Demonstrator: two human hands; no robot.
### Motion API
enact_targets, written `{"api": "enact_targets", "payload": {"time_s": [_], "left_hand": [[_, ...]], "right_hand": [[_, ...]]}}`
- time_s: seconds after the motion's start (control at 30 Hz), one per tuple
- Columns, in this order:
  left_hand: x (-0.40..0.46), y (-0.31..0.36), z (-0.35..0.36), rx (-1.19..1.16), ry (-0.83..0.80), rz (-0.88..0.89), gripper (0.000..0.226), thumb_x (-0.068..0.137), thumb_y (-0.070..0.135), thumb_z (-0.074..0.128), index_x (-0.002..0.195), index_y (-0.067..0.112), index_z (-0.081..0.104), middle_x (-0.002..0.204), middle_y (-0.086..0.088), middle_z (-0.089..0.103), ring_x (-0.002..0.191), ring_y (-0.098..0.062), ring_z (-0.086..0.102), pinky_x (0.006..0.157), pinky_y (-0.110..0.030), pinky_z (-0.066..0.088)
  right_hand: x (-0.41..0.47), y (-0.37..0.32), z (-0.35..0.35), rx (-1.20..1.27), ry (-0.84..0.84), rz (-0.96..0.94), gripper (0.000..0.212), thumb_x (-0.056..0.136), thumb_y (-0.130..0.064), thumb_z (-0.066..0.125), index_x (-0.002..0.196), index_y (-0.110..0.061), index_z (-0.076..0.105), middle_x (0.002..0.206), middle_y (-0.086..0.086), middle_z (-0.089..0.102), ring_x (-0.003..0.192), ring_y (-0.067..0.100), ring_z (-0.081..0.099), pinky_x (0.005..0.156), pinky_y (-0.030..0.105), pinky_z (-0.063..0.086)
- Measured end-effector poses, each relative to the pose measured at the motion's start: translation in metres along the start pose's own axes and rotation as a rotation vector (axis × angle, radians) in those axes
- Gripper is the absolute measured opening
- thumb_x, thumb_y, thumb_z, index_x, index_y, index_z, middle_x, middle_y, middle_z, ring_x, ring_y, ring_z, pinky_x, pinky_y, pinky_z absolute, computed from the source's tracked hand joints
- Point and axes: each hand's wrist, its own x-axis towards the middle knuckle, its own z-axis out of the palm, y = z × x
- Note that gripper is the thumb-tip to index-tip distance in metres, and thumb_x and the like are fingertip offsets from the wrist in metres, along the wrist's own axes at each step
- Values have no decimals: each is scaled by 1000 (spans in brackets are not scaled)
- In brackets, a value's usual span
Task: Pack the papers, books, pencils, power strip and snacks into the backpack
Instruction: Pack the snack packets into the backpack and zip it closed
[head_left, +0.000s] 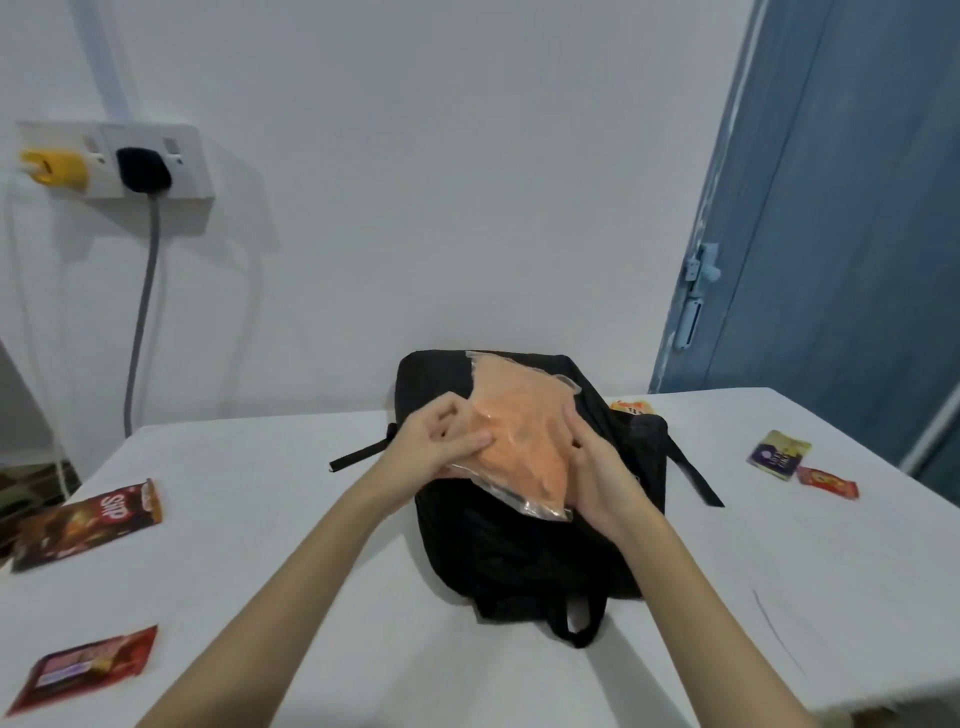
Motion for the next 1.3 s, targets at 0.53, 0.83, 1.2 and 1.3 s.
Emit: {"api": "enact_targets", "payload": {"time_s": [0.53,0.83,1.2,1.3], "left_hand": [[31,-42,16,1059,145,122,37,93,10,51,129,14,54,145,-7,31,122,-31,38,107,-34,31],[33,-35,10,1063,138,141,54,84,-8,52,130,20,54,144,-5,26,129,-23,33,103,-19,27],[22,-13,46,1275,126,228,60,64,71,54,98,23,69,148,11,31,131,-16,26,103,-34,24],[34,-19,50,1452,104,180,41,63,51,75,91,20,71,147,2,37,129,-27,35,98,-40,32]], "right_hand": [[-41,3,-109,-276,-38,202,55,59,-18,73,112,-6,64,105,17,69,92,29,66,78,36,53],[15,10,-87,-215,81,235,49,66,-15,73,112,-4,61,97,17,68,92,33,64,79,42,52],[85,-1,-16,-264,138,164,17,83,-1,60,99,4,62,86,14,66,76,25,63,64,32,52],[88,-10,-21,-278,10,232,20,86,-6,60,105,-1,63,103,17,68,93,27,65,87,41,53]]}}
